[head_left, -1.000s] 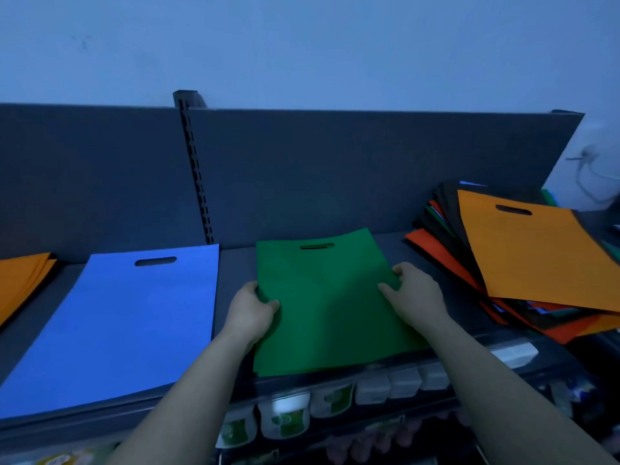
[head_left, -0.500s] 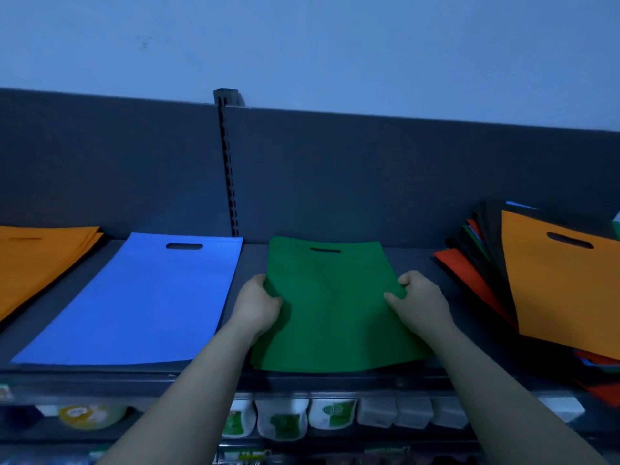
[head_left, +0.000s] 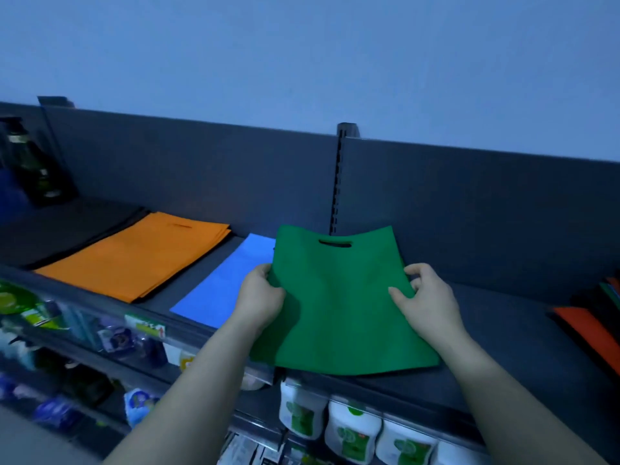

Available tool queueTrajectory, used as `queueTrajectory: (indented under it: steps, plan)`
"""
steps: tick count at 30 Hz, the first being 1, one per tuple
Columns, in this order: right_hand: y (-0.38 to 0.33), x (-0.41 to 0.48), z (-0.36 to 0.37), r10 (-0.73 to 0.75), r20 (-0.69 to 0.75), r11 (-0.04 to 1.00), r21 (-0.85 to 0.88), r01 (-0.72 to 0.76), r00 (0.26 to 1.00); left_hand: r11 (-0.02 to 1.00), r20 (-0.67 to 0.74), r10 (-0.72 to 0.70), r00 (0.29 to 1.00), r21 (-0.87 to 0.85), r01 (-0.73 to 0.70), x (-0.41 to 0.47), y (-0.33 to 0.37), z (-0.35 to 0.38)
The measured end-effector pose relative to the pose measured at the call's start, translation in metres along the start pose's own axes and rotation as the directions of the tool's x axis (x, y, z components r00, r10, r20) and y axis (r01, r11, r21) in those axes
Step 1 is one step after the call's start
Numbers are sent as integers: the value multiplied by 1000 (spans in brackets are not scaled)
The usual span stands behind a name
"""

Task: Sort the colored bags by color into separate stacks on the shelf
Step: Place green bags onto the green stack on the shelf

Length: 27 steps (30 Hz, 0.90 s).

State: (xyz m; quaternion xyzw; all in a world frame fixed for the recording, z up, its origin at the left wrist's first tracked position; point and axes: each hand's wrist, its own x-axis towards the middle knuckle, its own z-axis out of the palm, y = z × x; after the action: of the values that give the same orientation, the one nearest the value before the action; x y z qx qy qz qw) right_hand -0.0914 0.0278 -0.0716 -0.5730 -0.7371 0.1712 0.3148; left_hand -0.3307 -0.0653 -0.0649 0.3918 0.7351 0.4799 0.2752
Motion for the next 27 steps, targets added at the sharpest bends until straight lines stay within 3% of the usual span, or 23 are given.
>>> queueTrajectory:
  steps: [7,14,19,27]
  plan:
    - [-1,5,7,-6,-22,1000,-17,5,1000,1000,18,12,1000,-14,-12,6,4,-7]
    - [59,-10,-41,167,-69,980,-102,-173,984,999,202,34,979,-21,-30,5,15,68]
    - [97,-27,-66,212,-112,955,-188,-230,971,997,301,42,953,42,-58,5,16,118]
    - [113,-30,-67,270,-32,912,-310,-267,962,970,290,-12,957,234,-59,11,7,143]
